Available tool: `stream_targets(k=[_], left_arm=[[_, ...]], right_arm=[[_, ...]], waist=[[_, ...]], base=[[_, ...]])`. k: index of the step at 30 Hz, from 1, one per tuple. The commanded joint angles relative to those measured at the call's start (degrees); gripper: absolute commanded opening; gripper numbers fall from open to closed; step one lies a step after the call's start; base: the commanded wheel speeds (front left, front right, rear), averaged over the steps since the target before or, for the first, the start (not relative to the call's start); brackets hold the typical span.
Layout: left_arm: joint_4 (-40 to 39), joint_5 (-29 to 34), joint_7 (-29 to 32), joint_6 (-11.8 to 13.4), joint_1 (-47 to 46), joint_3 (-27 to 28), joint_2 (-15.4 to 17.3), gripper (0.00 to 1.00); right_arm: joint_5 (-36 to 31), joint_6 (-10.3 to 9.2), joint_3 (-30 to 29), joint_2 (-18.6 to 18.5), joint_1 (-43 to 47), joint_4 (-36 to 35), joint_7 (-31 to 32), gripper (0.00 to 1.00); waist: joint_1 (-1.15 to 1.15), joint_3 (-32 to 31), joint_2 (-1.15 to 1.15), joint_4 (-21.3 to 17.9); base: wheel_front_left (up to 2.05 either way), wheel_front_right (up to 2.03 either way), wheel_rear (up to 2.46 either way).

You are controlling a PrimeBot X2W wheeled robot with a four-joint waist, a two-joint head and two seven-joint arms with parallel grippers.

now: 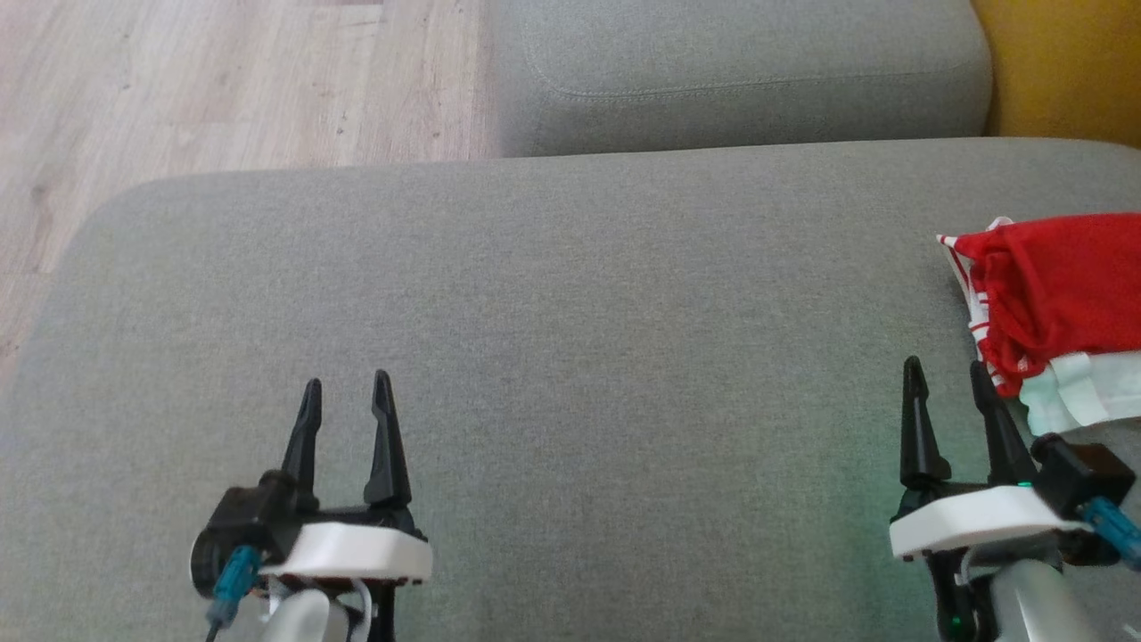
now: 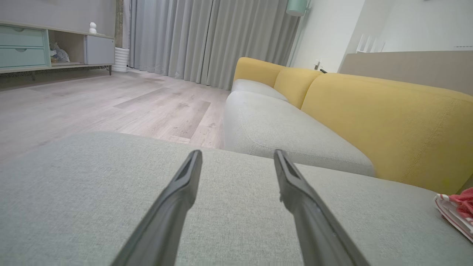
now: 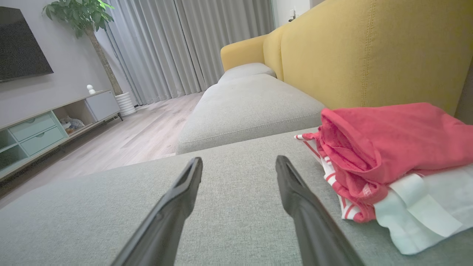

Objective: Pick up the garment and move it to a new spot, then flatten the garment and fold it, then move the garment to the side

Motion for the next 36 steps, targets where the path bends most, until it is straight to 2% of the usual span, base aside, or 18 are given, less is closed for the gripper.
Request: stream_targets(k=[1,8,20,36], left_arm=[[-2.3,0.0,-0.3,0.5,-1.4,2.2,0.3,1.0],[-3.2,-0.3,-0.3,0.8,-0.9,2.8,0.3,1.0],[-2.8,-1.2,-0.3,-0.7,-0.8,3.1,0.3,1.0],[-3.2,-4.2,-0.3,-0.9,-0.8,3.8,0.3,1.0]], right_arm=[[0.3,-0.05,1.9,-0.2,-2.3,-1.6,-1.0,1.0],[0.3,-0.05,2.2,-0.2,-2.5,-2.0,-1.1,1.0],[0.7,-0.05,2.9,-0.2,-2.0,-3.0,-1.2,1.0],[0.9,-0.05,3.4,-0.2,-2.0,-2.8,-1.2,1.0]], waist=[[0.01,-0.1,0.0,-0.1],[0.01,-0.1,0.0,-0.4],[0.01,0.0,0.0,-0.8],[0.01,0.7,0.0,-1.1]], base=[[0.0,0.0,0.0],[0.0,0.0,0.0],[0.0,0.0,0.0],[0.0,0.0,0.0]])
